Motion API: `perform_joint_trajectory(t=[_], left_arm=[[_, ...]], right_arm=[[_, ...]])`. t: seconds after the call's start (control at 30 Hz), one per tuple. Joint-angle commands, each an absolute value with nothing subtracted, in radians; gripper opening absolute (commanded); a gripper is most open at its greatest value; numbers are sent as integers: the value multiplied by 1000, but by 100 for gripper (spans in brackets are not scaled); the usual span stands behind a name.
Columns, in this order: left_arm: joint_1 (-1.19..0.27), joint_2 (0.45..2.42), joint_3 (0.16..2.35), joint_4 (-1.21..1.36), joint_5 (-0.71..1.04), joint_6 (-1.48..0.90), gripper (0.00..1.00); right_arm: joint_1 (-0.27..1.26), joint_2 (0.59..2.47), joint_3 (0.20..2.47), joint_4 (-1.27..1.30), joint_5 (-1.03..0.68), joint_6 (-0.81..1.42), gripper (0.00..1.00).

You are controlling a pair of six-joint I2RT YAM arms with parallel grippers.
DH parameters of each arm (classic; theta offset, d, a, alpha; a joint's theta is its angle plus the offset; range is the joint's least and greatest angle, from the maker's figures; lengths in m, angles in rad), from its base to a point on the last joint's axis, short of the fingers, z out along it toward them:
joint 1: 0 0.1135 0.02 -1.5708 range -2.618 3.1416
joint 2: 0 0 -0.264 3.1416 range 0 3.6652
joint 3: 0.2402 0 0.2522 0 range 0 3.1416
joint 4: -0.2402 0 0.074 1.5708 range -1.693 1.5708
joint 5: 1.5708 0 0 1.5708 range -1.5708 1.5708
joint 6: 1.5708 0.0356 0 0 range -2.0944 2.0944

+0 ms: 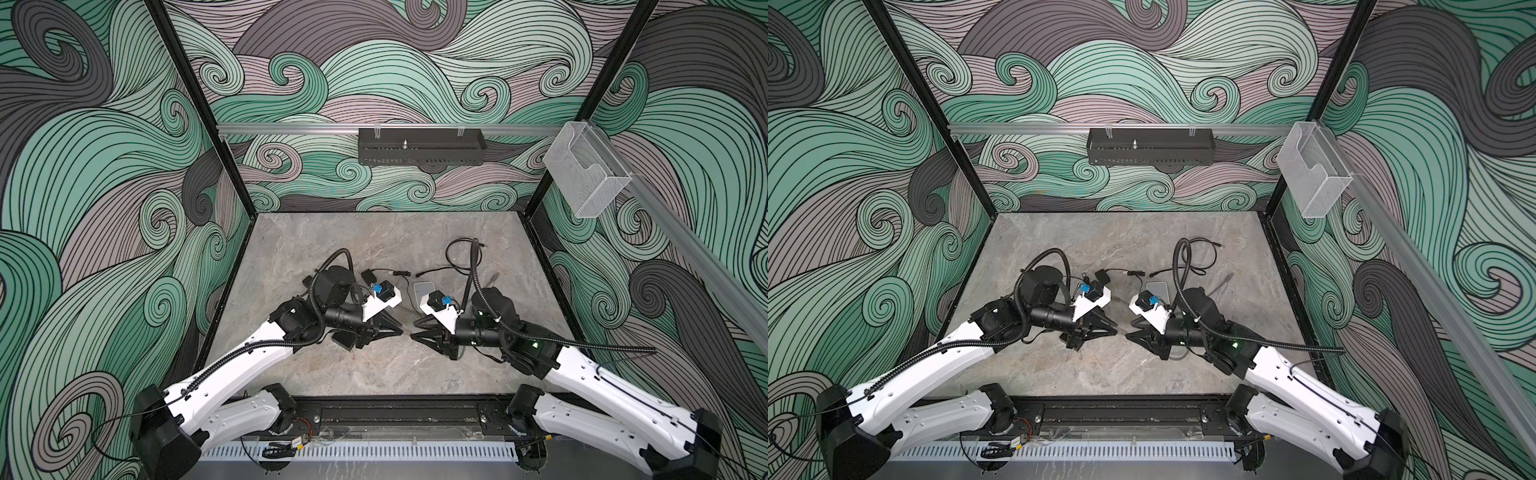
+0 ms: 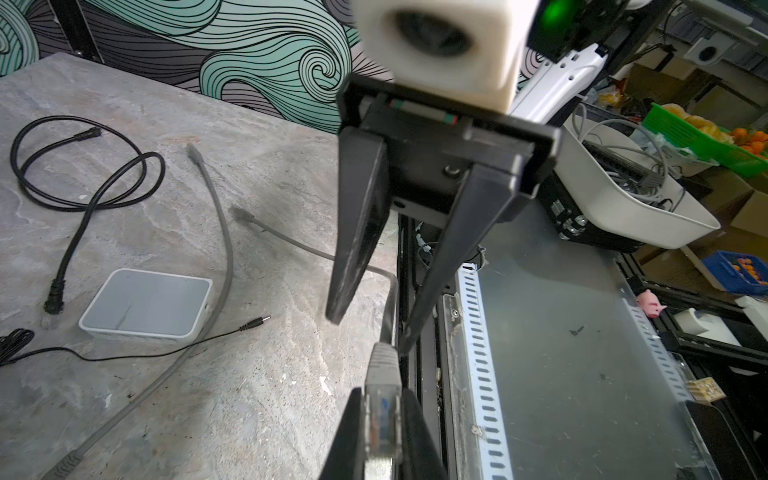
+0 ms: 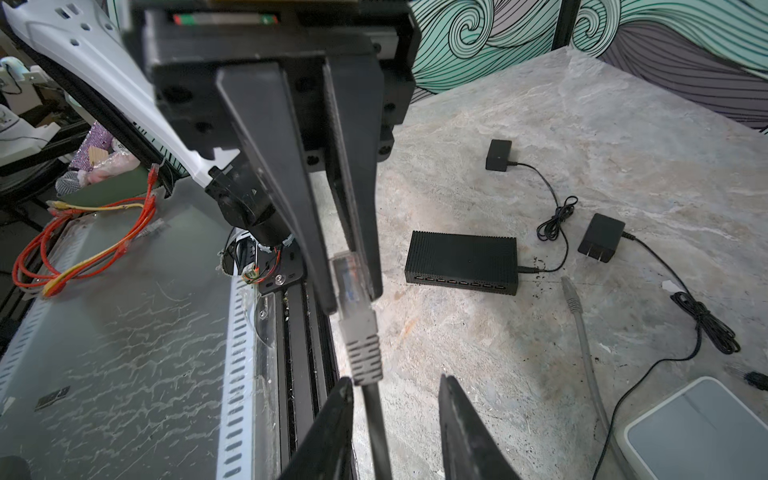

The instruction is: Insert the plug into the switch port

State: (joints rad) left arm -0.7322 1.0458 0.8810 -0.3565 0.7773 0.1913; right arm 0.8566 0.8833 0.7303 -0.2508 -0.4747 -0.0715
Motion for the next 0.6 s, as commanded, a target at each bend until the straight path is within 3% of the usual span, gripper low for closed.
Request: perform_joint_trajectory(t=[0.0, 0.13, 0.57], left_arm=[[-721, 1048, 920, -333, 857, 215, 0], [-721, 1045, 919, -335, 860, 228, 0], [-720, 1045, 920, -345, 910, 253, 0]], right_arm=[[862, 903, 753, -209, -564, -92, 36], [864, 917, 753, -216, -656, -87, 35], [868, 879, 742, -224, -713, -59, 31]])
